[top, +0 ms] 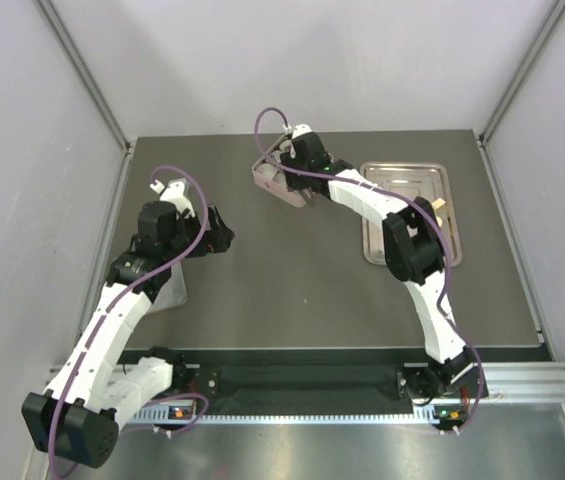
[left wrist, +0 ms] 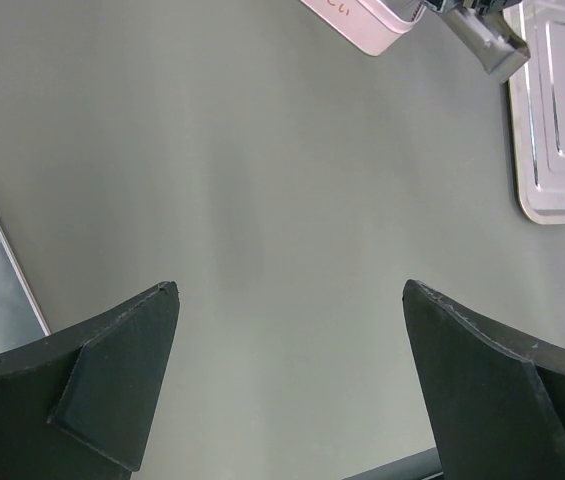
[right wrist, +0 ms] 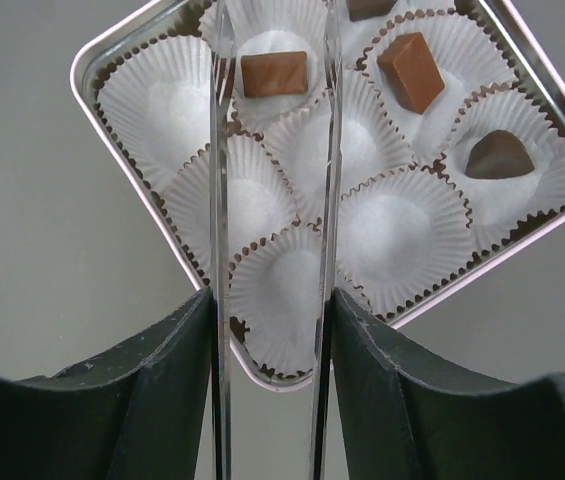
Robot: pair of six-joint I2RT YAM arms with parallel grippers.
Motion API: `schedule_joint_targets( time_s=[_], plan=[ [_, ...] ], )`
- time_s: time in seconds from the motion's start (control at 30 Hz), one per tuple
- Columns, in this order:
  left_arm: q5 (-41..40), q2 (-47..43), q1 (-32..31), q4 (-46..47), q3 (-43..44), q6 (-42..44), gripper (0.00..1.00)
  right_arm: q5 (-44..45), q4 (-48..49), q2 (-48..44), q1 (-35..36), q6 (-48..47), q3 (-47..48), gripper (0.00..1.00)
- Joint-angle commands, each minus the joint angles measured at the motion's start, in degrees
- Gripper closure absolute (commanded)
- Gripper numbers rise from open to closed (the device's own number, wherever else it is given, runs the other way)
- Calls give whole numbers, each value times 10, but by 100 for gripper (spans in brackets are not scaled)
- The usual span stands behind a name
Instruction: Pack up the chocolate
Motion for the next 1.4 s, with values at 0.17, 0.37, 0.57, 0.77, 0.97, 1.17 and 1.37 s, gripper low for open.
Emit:
schedule_joint_targets(
  time_s=[0.17,0.37,0.57,0.77,0.97,1.17,1.37],
  plan=[
    [-8,-3,-1,22,5,9,1,28,30,-35,8,-29,45,53],
    [-7,-4,-1,23,5,9,1,45,28,-140,9,-43,-36,55],
    [-6,-8,-1,23,4,9,1,92,-2,-298,-2,-16,-193,55],
    [-1,-9,-1,25,3,8,1,104,-69,-434,-45,24,-315,55],
    [-3,-9,-1,25,3,8,1,100,-133,-538,-98,45,-398,53],
    [0,-6,-1,25,3,8,1,91,-198,-582,-173,72,-452,53],
    [0,-7,-1,25,2,7,1,93,-224,-614,-240,113,-518,54]
  ],
)
